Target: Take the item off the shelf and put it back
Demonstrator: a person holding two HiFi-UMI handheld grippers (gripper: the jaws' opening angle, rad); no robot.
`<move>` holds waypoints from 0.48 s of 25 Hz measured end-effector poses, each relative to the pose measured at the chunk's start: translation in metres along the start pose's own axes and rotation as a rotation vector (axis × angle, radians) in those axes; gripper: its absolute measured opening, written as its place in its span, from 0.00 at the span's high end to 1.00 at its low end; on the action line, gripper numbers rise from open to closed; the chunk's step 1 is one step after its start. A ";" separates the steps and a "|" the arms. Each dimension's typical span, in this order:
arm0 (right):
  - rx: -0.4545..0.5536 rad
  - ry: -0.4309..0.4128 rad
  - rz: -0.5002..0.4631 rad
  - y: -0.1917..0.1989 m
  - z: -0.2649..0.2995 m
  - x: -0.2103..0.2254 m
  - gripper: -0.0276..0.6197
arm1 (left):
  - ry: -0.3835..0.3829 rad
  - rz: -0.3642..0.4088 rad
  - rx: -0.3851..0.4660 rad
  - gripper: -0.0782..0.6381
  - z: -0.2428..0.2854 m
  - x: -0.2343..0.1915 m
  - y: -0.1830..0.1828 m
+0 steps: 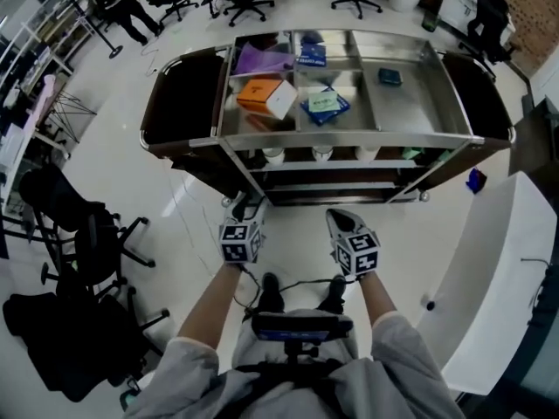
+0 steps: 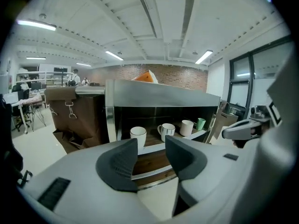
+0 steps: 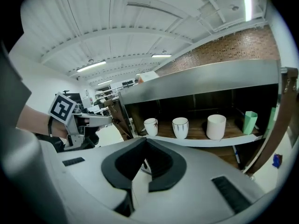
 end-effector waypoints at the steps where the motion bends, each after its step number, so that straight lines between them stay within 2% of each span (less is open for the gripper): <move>1: 0.003 0.004 -0.001 0.000 -0.003 0.002 0.94 | -0.010 -0.001 0.007 0.64 -0.009 -0.002 -0.002; 4: 0.021 0.016 -0.002 -0.005 -0.009 0.007 0.94 | -0.063 -0.008 0.037 0.82 -0.033 -0.012 -0.010; 6: 0.024 0.027 0.004 -0.004 -0.015 0.009 0.94 | -0.087 -0.028 0.047 0.87 -0.049 -0.017 -0.008; 12: 0.017 0.061 0.030 0.009 -0.041 0.013 0.94 | -0.112 -0.045 0.007 0.88 -0.088 -0.019 0.021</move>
Point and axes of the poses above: the fingertips, and each gripper's own axes: z forward along the fingers, x to its right, y out of its underside, the point moved 4 cm from there along -z, backward along the fingers, and after that the axes turned 2 degrees about -y, right-handed, at the moved point
